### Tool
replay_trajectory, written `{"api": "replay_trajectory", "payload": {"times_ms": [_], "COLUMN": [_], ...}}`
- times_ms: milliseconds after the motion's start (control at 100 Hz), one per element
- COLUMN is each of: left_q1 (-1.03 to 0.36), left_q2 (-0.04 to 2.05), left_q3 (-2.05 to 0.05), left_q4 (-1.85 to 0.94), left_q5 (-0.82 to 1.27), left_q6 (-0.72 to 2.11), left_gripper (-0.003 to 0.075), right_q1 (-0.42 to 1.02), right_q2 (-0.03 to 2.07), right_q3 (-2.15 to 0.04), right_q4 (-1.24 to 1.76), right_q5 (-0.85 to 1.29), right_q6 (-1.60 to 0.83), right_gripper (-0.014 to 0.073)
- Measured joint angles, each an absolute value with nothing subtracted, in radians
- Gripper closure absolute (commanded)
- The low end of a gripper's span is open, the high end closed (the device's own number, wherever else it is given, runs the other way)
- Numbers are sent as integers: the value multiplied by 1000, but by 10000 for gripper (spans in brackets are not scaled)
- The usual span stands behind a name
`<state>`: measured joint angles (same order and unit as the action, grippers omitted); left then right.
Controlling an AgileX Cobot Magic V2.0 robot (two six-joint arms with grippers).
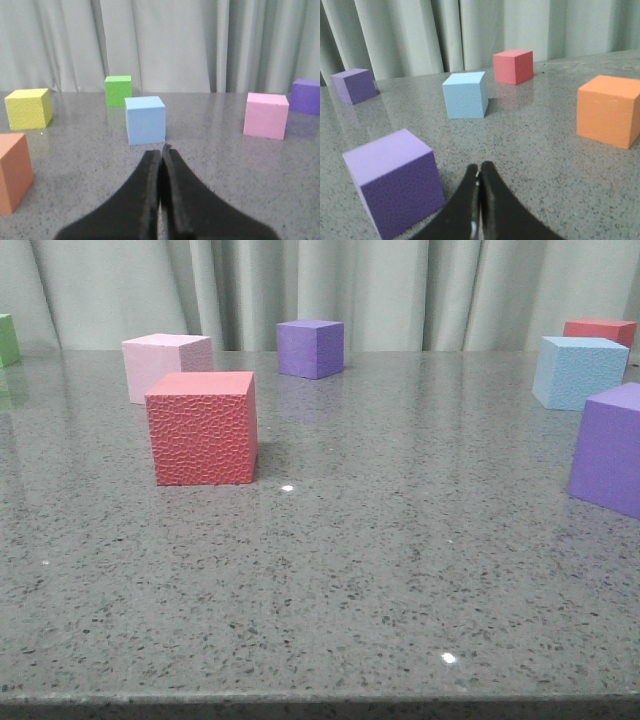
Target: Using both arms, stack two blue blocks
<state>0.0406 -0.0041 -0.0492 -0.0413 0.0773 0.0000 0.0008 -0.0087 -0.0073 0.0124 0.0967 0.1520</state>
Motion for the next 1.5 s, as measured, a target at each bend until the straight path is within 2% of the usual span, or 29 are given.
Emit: {"api": "replay_trajectory", "payload": {"times_ms": [280, 620, 860, 920, 1000, 1020, 1200, 1270, 1350, 1500], "left_q1": [41, 42, 42, 42, 42, 42, 42, 42, 42, 42], "left_q2": [66, 321, 528, 580, 636, 649, 723, 732, 733, 733], "left_q3": [-333, -629, -790, -817, -841, -846, -872, -874, -875, -878], "left_q4": [-43, -47, -47, -47, -47, -47, -47, -47, -47, -47], "left_q5": [269, 417, 499, 506, 510, 512, 514, 514, 514, 512], "left_q6": [0, 0, 0, 0, 0, 0, 0, 0, 0, 0], "left_gripper": [739, 739, 738, 731, 663, 645, 327, 220, 159, 176], "right_q1": [1, 1, 1, 1, 1, 1, 1, 1, 1, 1], "right_q2": [71, 339, 518, 560, 606, 617, 685, 691, 691, 691], "right_q3": [-240, -570, -745, -769, -796, -801, -816, -816, -816, -816], "right_q4": [14, 16, 16, 16, 16, 16, 16, 16, 16, 16], "right_q5": [311, 528, 590, 597, 608, 609, 630, 633, 639, 636], "right_q6": [156, 156, 124, 118, 113, 113, 109, 109, 108, 108], "right_gripper": [697, 697, 692, 667, 596, 555, 206, 115, 94, 99]}}
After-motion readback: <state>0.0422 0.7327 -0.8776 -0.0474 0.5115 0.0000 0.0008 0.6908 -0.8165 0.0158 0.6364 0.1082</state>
